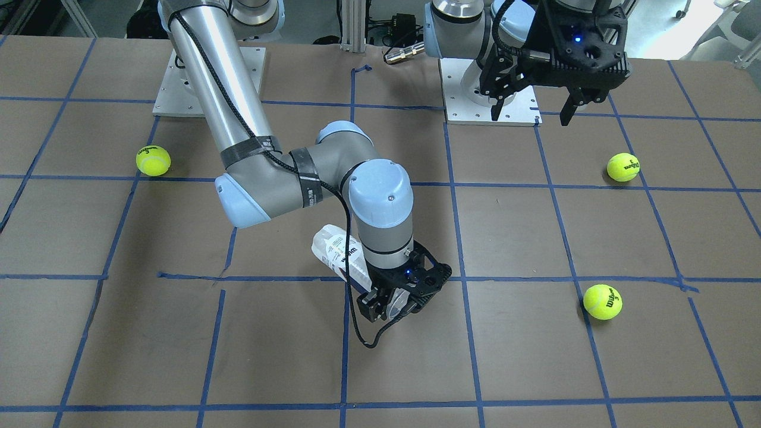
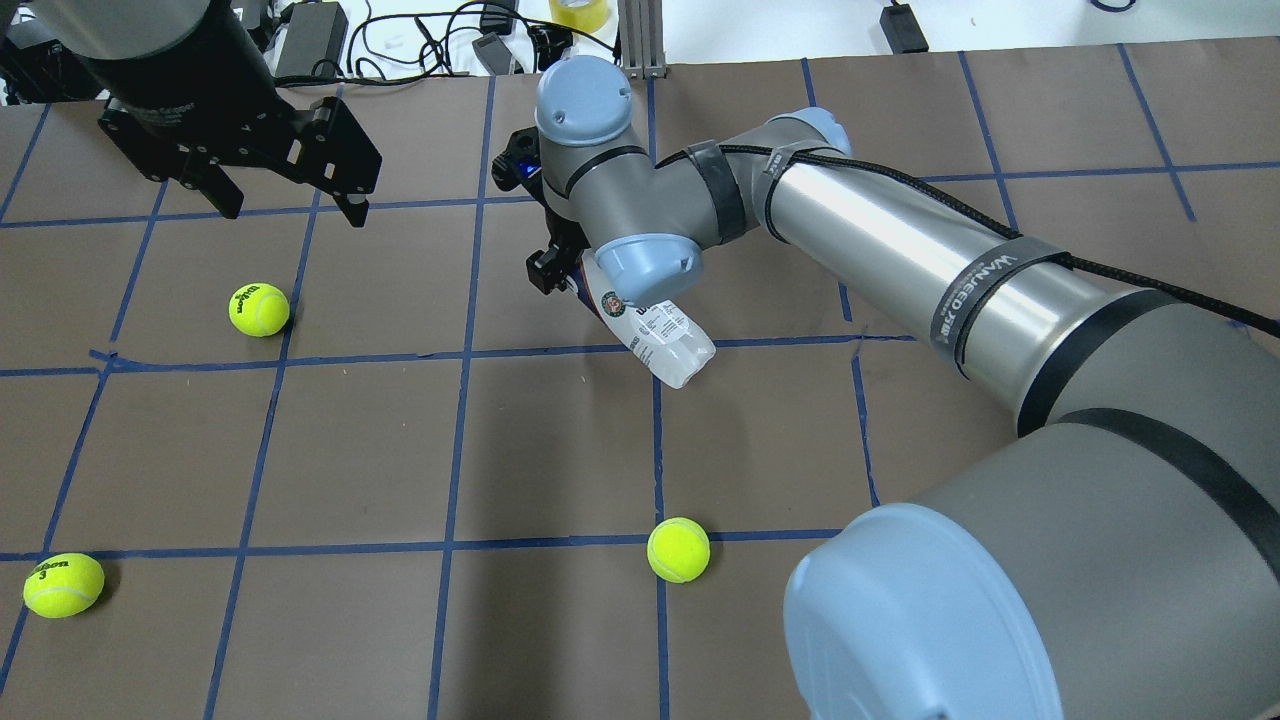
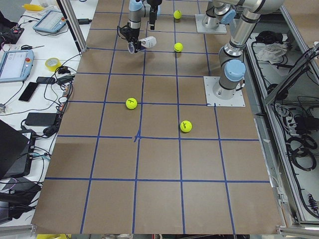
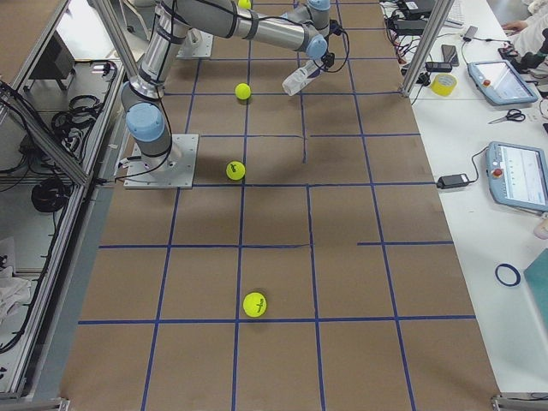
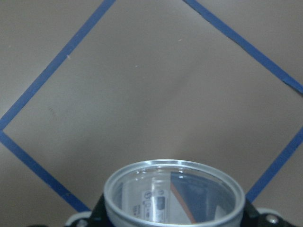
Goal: Lift up tennis ball bucket
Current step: 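Carry the held can with the right gripper toward the table center, then lower the held can toward the table with the right gripper, then open the right gripper releasing the can while the left arm approaches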
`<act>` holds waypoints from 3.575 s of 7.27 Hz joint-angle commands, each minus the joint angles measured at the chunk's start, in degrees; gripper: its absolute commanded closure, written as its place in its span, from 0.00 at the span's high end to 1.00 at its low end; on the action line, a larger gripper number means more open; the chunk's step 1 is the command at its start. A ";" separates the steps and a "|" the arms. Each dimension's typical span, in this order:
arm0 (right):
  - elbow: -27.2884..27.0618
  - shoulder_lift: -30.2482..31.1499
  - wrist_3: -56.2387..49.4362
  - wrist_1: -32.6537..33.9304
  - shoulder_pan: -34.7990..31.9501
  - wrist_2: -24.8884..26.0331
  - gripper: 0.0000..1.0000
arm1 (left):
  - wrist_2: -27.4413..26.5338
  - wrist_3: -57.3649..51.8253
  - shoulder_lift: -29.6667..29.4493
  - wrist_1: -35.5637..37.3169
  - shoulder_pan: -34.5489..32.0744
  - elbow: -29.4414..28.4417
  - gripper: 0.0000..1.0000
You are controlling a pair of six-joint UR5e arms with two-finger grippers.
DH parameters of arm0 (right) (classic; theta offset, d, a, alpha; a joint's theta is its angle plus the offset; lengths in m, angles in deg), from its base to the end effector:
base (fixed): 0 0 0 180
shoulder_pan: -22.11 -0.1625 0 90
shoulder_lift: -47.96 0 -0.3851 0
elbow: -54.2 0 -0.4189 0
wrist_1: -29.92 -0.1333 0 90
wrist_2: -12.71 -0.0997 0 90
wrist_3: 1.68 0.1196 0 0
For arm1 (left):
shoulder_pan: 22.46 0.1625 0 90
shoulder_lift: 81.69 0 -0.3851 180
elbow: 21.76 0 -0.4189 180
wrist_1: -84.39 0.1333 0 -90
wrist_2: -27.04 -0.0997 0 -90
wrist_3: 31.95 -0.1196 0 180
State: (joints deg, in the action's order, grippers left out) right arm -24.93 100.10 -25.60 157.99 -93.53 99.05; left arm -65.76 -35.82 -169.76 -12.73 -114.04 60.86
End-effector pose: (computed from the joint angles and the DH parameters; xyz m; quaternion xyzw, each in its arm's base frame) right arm 0.4431 -0.5975 0.1785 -0.4198 0.9019 -0.0960 0.0332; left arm -0.1413 -0.5009 0.4996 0.0471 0.9984 -0.0186 0.0248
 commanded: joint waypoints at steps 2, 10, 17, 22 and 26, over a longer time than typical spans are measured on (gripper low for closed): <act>-0.76 0.60 -9.72 -1.77 -3.97 1.46 0.58 | -0.01 0.00 0.00 0.00 0.00 0.00 1.00; -6.38 0.86 -34.24 6.93 -8.20 1.46 0.42 | -0.01 0.00 0.00 0.00 0.00 0.00 1.00; -7.17 0.07 -36.11 9.64 -8.20 -6.66 1.00 | -0.01 0.00 0.00 0.00 0.00 0.00 1.00; -6.73 3.30 -36.19 8.78 -5.39 -9.50 1.00 | 0.16 0.09 0.00 0.00 0.00 0.00 1.00; -7.26 8.05 -35.76 3.88 5.22 -14.97 1.00 | 0.87 0.18 -2.28 4.99 0.09 2.53 1.00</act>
State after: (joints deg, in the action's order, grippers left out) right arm -32.09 106.10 -61.43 164.31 -92.43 85.84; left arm -65.08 -35.50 -171.53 -10.22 -113.93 61.71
